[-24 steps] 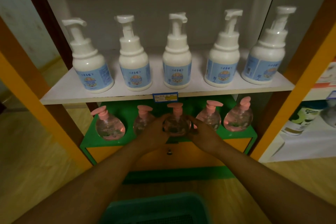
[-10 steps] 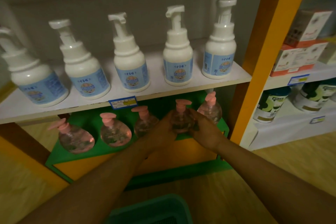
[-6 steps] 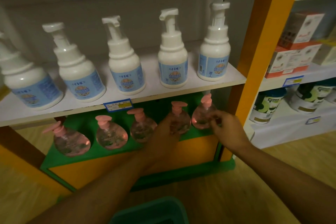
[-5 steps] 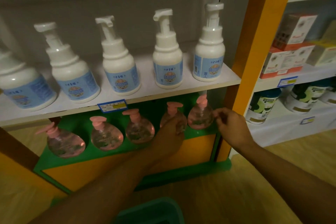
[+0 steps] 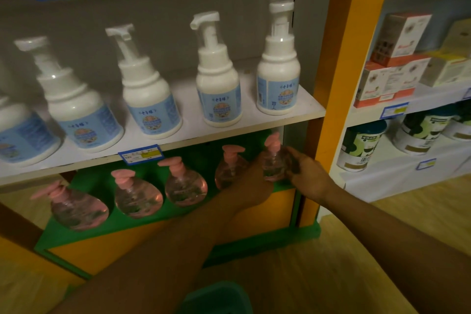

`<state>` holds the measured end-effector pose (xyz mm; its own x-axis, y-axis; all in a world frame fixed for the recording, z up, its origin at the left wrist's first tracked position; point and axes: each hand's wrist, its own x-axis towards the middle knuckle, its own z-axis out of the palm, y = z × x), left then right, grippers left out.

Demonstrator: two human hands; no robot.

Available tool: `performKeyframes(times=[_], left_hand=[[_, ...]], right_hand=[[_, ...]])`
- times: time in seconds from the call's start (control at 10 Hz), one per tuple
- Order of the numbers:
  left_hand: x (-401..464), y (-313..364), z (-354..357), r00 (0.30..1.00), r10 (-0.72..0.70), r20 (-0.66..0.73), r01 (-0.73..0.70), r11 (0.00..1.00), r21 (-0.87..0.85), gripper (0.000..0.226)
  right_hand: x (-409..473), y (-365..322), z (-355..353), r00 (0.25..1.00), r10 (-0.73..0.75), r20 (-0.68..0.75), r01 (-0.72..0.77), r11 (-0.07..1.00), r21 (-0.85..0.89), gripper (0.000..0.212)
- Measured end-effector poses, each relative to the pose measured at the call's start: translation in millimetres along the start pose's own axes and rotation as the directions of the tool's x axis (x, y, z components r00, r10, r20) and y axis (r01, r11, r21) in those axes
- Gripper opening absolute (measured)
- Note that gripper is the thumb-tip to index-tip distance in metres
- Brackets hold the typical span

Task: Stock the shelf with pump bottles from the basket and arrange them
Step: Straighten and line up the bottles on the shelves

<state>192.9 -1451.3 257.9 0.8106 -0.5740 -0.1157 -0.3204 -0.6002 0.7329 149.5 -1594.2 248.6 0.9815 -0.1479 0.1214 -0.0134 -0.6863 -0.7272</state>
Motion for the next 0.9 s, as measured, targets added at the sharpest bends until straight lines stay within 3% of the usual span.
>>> performKeyframes(times=[0.1,0.3,0.6,0.8,0.9], left_hand=[[-11,8,-3,0.999,0.035,0.041,-0.036,0.999,0.01,0.06],[-17,11,-6,0.997,0.047,0.064,-0.046,0.999,-0.013,0.067],[-16,11,-5,0.993,0.081,0.081,-0.072,0.991,-0.112,0.059],[-19,0,-8,0.989,0.13,0.064,-0.105,0.949,-0.298,0.059],[-27,-12,-11,0.998,0.061,-0.035,-0.068,0.949,-0.308,0.045]], right_hand=[[-2,0,-2,1.0,-0.003,-0.005,0.003,1.0,-0.002,0.045],[-7,1,-6,1.0,-0.002,-0.014,0.002,1.0,0.018,0.044],[-7,6,-3,0.999,0.032,0.017,-0.032,0.999,0.023,0.056],[-11,8,-5,0.994,0.109,0.024,-0.111,0.991,0.081,0.069],[-29,8,-8,0.992,0.127,0.013,-0.127,0.977,0.169,0.062]])
